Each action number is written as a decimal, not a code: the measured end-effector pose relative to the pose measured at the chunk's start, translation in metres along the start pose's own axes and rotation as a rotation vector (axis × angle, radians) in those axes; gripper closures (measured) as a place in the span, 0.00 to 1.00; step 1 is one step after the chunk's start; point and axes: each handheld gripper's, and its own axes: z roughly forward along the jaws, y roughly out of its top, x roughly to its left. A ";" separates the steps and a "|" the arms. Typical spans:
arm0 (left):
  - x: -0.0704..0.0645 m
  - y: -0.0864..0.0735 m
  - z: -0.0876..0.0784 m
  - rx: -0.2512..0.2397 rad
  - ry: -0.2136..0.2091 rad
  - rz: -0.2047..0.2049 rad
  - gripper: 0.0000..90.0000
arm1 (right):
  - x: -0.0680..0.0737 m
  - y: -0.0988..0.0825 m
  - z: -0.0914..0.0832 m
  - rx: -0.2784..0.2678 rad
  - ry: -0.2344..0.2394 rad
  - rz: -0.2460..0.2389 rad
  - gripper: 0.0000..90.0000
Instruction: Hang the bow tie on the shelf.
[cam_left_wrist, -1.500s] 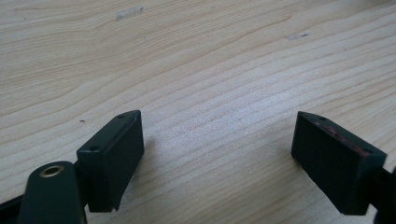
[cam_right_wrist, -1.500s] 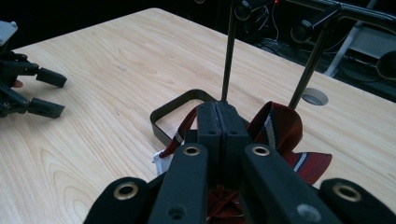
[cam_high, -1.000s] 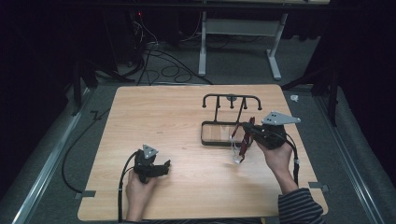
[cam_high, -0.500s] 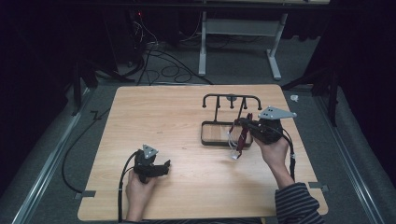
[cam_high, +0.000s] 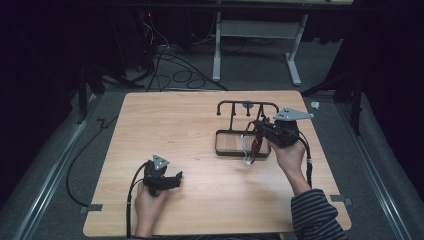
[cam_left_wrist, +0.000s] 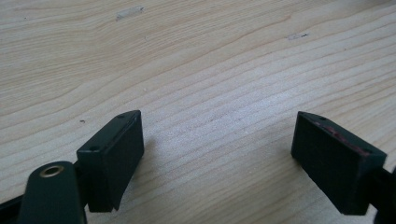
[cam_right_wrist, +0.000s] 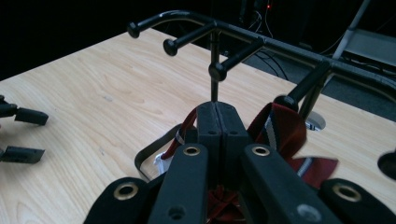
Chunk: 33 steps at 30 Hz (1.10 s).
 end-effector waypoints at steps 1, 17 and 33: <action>0.000 0.000 0.000 0.000 0.000 0.000 0.19 | 0.000 0.001 0.001 -0.001 -0.002 -0.005 1.00; 0.000 0.000 0.000 0.000 0.000 0.000 0.19 | -0.001 0.015 0.004 -0.034 -0.005 0.008 1.00; 0.000 0.000 0.000 0.000 0.000 0.000 0.19 | -0.004 0.023 0.013 -0.032 -0.035 0.034 1.00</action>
